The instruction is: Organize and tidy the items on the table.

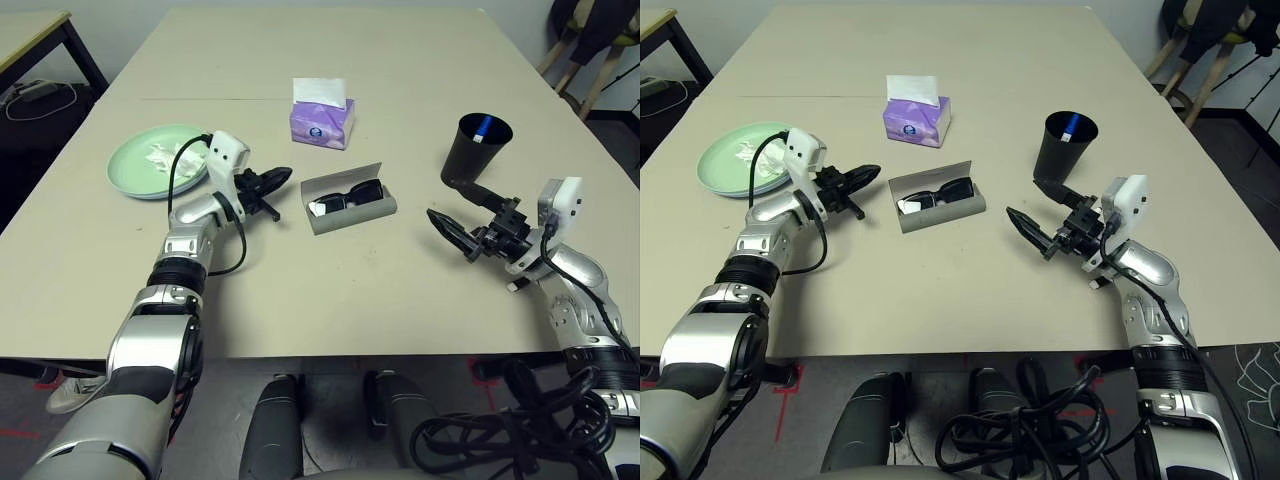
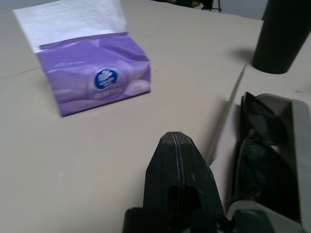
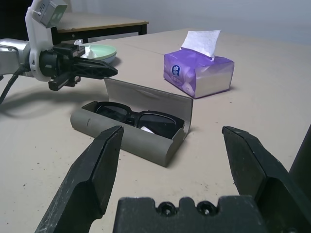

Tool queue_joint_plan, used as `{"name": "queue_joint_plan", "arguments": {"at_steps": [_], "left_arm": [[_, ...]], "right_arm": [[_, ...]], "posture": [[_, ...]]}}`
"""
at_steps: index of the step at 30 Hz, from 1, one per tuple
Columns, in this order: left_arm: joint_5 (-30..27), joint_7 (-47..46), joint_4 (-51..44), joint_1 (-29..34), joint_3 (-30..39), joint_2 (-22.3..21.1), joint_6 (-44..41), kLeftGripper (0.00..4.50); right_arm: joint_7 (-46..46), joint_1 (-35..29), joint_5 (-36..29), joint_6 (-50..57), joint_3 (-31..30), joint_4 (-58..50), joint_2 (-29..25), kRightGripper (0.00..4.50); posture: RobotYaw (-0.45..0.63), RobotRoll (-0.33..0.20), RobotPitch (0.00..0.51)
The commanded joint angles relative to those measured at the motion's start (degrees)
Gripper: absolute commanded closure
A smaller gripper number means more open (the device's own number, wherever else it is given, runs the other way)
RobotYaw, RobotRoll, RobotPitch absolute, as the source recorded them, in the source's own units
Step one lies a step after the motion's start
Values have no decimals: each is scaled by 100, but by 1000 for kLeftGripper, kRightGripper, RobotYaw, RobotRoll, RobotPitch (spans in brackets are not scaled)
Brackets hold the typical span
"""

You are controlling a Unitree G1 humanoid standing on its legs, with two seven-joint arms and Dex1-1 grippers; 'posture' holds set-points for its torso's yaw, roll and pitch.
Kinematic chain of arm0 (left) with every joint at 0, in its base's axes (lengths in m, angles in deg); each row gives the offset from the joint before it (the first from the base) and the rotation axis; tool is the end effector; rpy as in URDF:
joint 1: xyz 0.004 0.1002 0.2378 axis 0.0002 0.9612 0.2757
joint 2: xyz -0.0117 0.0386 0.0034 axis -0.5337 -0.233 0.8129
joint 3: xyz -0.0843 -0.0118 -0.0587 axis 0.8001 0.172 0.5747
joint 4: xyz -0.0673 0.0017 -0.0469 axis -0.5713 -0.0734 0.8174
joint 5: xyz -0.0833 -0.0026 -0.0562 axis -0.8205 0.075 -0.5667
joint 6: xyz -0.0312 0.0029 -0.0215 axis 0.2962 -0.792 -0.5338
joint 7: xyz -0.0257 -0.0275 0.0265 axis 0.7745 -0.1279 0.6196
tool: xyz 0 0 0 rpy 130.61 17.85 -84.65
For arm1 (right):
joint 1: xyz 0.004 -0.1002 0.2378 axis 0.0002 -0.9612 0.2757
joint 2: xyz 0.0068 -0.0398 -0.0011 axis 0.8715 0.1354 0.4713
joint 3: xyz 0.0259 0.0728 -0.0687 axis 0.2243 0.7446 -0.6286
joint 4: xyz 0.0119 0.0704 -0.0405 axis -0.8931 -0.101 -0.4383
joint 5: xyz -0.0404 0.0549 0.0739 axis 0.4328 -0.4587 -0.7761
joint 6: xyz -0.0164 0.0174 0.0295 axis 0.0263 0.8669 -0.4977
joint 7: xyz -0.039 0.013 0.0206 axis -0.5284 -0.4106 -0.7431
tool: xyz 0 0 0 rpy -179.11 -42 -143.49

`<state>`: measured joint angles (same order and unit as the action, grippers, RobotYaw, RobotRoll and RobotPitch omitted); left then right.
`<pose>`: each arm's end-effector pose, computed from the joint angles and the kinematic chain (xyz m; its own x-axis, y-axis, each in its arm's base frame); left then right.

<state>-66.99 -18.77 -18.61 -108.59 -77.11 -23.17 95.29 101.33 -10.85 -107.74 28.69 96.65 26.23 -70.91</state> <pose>0.3472 0.2135 0.1315 0.7061 -0.7079 -0.0149 0.7023 0.6975 0.1425 0.2597 -0.2524 0.1125 0.6736 0.7148 0.1879 -0.6962 0.6990 -0.1633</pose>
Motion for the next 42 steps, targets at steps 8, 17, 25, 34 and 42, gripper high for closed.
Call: {"name": "queue_joint_plan", "arguments": {"at_steps": [8,17,25,34,42], "left_arm": [[6,947,-402,190,-173,123,-157,4474],[-17,1639,-1425,830,-540,19,-867,4474],[-71,1698,-2092,1283,-584,-203,-1327,4474],[-974,2210,-3292,1256,-280,-305,-1721,4310],[-1110,2690,-4589,2004,-770,-563,-1946,1520]], "right_arm": [[-4,-189,3,293,-79,-80,-42,0],[14,-29,31,212,-83,34,-35,0],[25,46,8,210,-72,-7,-51,0],[270,342,-48,609,-119,131,-321,0],[1009,1035,21,1165,-388,586,-823,0]], "posture": [[-2,0,120],[8,0,117],[7,0,116],[12,0,113],[20,0,120]]}}
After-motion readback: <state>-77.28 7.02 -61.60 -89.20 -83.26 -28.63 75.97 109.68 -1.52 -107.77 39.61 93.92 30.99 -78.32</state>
